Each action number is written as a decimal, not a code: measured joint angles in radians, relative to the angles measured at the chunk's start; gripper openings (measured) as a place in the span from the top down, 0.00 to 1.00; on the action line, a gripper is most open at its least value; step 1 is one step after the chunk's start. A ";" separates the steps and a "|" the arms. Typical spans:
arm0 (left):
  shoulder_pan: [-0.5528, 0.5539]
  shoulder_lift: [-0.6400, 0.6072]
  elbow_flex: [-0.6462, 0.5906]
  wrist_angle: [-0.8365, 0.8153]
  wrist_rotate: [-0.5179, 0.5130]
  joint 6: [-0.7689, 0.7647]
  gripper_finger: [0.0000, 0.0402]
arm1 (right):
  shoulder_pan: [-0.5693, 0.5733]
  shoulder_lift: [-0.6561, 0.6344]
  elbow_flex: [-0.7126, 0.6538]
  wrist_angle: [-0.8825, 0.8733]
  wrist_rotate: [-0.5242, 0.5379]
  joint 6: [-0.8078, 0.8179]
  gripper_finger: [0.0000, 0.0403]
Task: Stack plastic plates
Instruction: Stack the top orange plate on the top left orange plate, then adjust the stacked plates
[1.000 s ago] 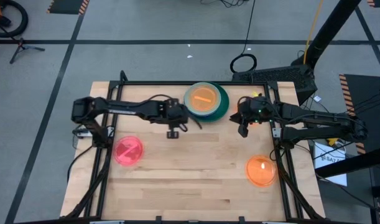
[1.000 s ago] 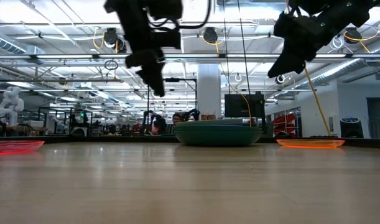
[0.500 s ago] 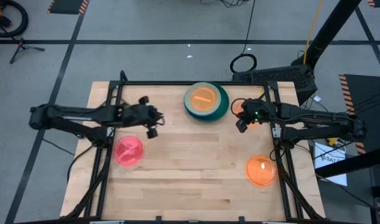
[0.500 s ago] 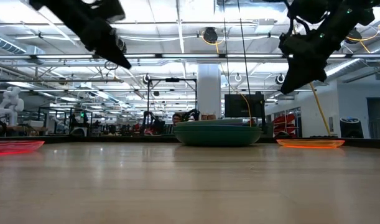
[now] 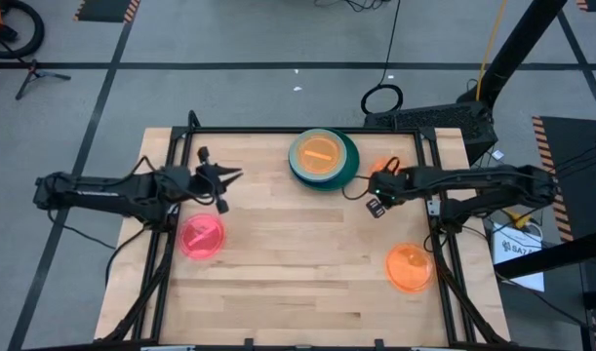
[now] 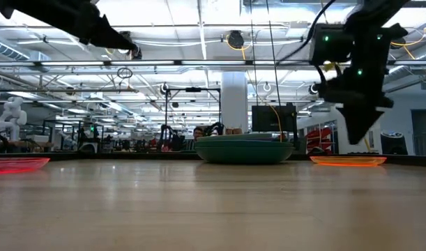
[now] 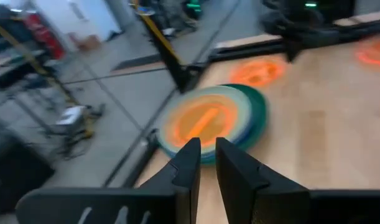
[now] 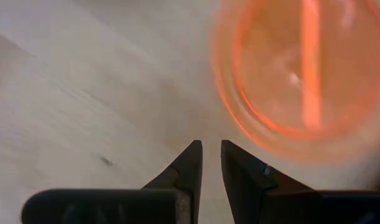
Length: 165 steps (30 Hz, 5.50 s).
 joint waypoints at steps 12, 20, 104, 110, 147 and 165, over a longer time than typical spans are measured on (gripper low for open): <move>0.033 -0.007 0.001 -0.029 -0.046 0.010 0.86 | -0.020 0.118 0.188 -0.217 0.032 -0.086 0.87; 0.033 -0.007 0.001 -0.030 -0.046 0.027 0.86 | -0.090 0.122 0.190 -0.061 0.026 -0.110 0.78; 0.029 -0.007 0.001 -0.029 -0.045 0.006 0.86 | -0.021 0.274 0.599 0.115 0.206 -0.506 1.00; 0.029 -0.007 0.001 -0.030 -0.045 0.006 0.86 | 0.026 0.438 0.733 0.110 0.101 -0.760 1.00; 0.029 -0.007 0.001 -0.046 -0.045 -0.010 0.86 | 0.011 0.641 0.784 0.097 0.105 -0.979 0.80; 0.029 -0.007 0.001 -0.063 -0.045 -0.160 0.86 | 0.073 0.633 0.784 -0.031 0.158 -0.830 0.75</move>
